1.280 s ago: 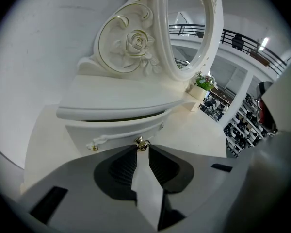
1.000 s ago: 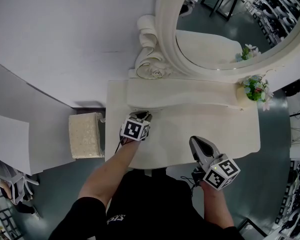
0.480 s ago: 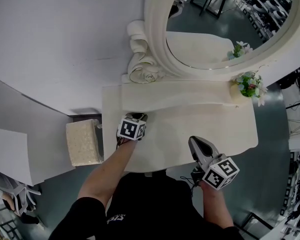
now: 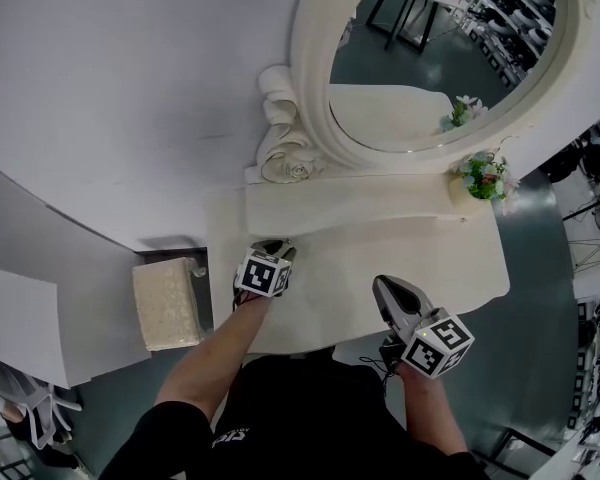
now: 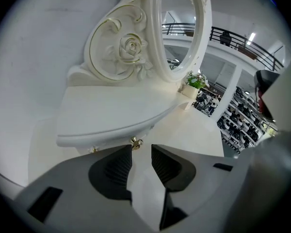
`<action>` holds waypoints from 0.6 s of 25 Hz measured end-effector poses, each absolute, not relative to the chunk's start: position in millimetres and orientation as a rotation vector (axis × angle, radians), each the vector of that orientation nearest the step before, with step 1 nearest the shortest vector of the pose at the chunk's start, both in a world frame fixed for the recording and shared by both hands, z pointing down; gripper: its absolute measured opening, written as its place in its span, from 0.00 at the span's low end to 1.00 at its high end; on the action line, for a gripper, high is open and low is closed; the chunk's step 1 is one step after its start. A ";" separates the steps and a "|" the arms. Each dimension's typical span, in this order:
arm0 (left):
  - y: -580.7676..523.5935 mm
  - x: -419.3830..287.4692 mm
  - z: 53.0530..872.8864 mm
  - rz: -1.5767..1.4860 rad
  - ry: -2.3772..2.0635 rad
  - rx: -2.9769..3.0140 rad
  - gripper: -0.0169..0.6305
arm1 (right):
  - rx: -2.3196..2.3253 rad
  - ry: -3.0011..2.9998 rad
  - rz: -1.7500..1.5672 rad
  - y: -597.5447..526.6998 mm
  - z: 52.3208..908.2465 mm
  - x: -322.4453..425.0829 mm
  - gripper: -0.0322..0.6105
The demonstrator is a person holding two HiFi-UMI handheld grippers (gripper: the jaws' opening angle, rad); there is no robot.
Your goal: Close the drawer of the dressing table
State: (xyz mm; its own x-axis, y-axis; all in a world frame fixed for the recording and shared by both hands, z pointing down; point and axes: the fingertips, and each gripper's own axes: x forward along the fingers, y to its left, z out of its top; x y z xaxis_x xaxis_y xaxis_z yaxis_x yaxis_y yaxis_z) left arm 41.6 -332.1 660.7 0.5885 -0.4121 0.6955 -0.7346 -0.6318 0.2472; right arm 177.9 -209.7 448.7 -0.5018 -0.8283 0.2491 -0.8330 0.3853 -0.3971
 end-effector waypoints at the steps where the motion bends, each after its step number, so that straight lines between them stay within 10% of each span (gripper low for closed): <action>1: -330.5 41.4 657.3 0.817 -0.905 2.308 0.20 | 1.572 -2.609 0.741 -210.0 445.2 176.9 0.07; 15: -307.6 53.2 580.9 0.650 -0.858 2.483 0.20 | 1.627 -2.591 0.650 -195.8 433.6 167.7 0.07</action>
State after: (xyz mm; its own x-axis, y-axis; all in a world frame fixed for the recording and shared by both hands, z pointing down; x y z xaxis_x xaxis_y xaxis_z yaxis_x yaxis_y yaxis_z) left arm 53.2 -307.6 580.9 0.6985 -0.4533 0.5537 -0.6557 -0.7154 0.2414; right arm 167.7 -195.8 433.6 -0.4586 -0.8591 0.2272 -0.8647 0.3724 -0.3371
